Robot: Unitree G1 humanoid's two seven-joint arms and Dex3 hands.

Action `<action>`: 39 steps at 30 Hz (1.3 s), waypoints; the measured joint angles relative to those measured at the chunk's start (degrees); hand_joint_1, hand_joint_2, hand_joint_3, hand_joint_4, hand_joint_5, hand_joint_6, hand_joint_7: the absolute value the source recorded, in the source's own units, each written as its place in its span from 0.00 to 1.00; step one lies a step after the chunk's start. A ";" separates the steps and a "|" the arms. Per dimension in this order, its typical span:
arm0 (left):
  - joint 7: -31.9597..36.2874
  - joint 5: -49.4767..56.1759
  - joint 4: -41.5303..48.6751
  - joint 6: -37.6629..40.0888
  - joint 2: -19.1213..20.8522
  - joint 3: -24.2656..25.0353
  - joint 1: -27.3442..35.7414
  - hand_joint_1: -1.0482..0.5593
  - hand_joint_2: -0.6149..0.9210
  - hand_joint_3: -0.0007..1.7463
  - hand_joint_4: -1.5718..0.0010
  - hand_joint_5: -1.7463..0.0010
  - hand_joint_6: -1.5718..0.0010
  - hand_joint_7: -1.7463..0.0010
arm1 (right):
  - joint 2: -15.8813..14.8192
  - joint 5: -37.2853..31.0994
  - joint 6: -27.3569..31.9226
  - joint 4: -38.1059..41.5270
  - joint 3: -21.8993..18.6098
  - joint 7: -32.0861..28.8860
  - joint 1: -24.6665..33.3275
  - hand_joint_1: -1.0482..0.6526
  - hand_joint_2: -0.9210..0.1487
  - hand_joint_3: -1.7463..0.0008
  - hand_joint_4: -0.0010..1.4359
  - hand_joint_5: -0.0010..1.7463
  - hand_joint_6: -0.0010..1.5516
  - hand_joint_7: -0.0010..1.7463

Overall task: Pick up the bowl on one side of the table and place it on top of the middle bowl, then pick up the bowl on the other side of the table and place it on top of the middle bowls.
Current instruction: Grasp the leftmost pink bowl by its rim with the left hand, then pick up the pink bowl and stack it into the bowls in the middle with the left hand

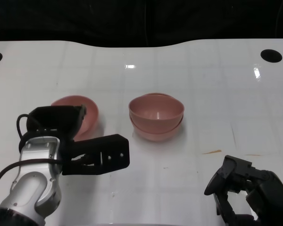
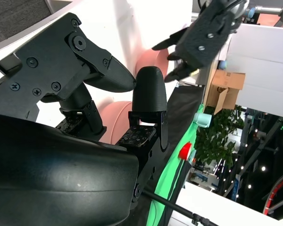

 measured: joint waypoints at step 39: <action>26.68 -4.04 1.28 -17.12 8.67 -1.42 -8.65 0.45 1.00 0.01 0.45 0.00 0.42 0.50 | 0.49 -0.85 0.75 -0.10 -0.48 -0.16 0.11 0.52 0.44 0.25 0.58 1.00 0.50 0.85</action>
